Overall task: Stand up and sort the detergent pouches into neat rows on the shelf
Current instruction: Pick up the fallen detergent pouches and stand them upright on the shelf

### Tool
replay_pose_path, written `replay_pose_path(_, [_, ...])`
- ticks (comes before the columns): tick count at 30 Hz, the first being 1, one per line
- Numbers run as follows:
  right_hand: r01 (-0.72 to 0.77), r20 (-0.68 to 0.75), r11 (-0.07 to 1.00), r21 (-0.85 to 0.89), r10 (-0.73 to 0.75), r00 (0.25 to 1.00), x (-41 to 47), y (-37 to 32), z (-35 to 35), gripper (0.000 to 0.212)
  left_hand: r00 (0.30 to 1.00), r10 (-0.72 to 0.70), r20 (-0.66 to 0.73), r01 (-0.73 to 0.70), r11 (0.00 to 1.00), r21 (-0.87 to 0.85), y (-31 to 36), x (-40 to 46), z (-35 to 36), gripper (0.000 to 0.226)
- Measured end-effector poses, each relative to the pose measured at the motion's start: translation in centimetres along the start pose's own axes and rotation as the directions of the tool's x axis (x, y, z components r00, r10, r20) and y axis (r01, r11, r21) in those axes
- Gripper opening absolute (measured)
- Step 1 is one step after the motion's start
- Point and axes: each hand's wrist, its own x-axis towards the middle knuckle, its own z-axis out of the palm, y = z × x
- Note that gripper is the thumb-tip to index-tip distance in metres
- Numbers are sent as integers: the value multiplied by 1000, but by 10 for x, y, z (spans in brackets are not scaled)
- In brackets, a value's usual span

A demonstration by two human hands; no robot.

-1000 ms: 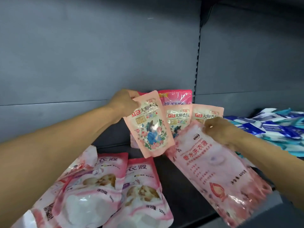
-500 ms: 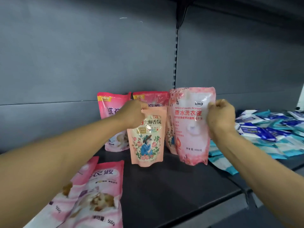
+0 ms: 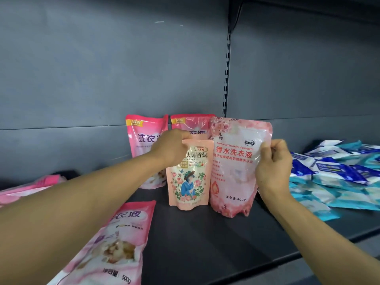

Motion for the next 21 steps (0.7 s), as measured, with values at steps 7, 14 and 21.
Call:
replay_pose_path(7, [-98,228,995,16,92,969,-7,4,-15,3,1000,-26,1,26,1000,-9,1,-9,-6,18])
replay_pose_path(14, [-71,365,995,-67,91,927,-12,-7,-21,48,999,-8,-47,13,994,104,4,-16,-10,18])
replay_pose_path(21, [450,351,802,-393,-322,879,-24,-27,-25,84,991,14,-134,4,991,134,1,-33,-24,43])
